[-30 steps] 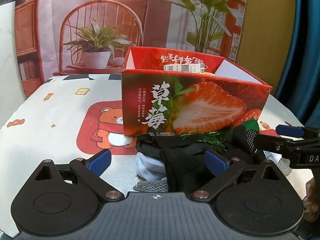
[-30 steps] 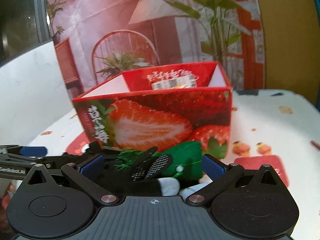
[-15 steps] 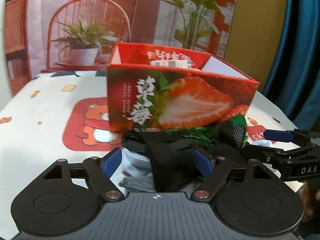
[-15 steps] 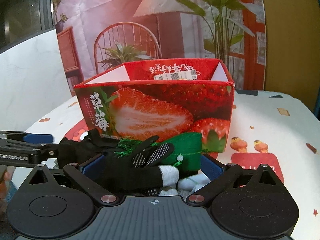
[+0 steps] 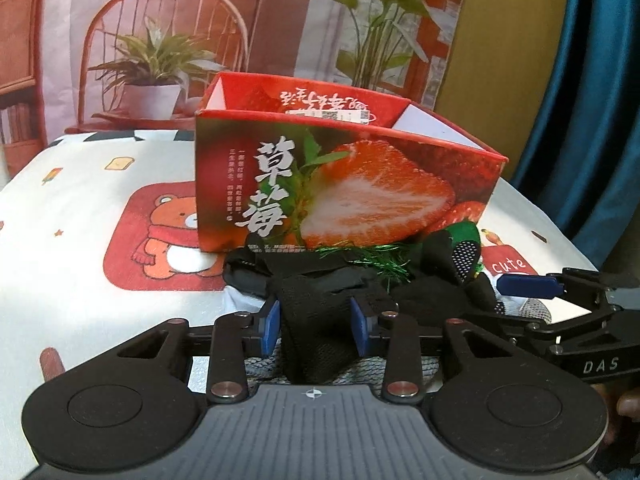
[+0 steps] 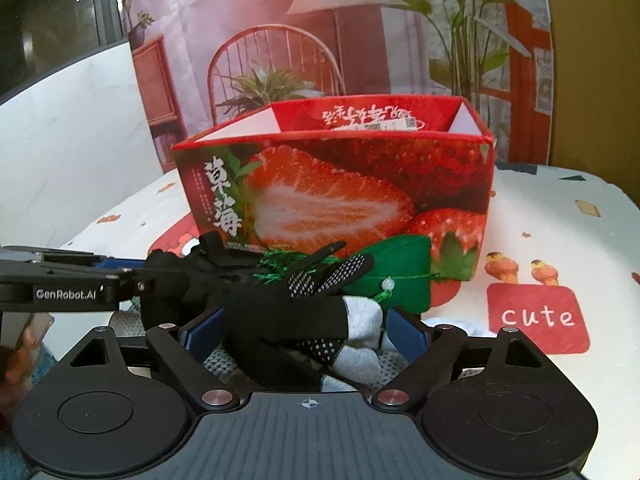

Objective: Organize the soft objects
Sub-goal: 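Close the right tool on the black glove while the left tool grips its strap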

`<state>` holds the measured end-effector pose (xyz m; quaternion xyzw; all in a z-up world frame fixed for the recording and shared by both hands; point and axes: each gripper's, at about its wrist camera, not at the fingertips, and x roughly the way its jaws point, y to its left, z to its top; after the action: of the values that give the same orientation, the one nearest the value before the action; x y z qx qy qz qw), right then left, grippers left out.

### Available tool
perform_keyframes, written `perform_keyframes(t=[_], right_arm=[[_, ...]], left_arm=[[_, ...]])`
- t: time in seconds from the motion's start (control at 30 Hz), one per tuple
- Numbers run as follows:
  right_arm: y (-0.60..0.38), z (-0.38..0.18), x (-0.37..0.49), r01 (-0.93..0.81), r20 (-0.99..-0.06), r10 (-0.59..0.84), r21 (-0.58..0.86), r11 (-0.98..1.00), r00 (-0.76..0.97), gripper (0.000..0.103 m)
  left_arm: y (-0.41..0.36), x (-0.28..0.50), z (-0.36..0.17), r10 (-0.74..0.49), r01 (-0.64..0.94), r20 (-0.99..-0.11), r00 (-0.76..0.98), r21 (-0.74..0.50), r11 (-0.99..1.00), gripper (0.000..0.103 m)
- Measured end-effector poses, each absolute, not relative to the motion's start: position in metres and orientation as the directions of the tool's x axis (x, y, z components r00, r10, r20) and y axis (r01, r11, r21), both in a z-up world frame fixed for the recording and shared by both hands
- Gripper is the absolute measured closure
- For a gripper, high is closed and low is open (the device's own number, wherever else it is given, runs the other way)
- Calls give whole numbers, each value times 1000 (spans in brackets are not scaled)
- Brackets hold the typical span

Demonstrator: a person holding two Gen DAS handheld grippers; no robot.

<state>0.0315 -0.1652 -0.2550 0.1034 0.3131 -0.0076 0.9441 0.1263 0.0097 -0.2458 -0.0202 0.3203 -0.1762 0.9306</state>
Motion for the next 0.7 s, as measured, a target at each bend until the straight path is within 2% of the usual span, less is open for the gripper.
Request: perform_keyframes(t=[0.27,0.5,0.7], right_arm=[[-160,-252,30,50,-577,56,167,985,815,28],[-154,-262,37,22,-604,72,147,989,794,39],[-149,-265,40,4,-594,71,124,992,801,63]], left_arm=[[11,126,-246,-320,288,-592,740,-151,946,64],[8,124,-247,-314,300,-594,740,-126,946,64],[9,123,-248,-325,311,-595,735,-129,942,64]])
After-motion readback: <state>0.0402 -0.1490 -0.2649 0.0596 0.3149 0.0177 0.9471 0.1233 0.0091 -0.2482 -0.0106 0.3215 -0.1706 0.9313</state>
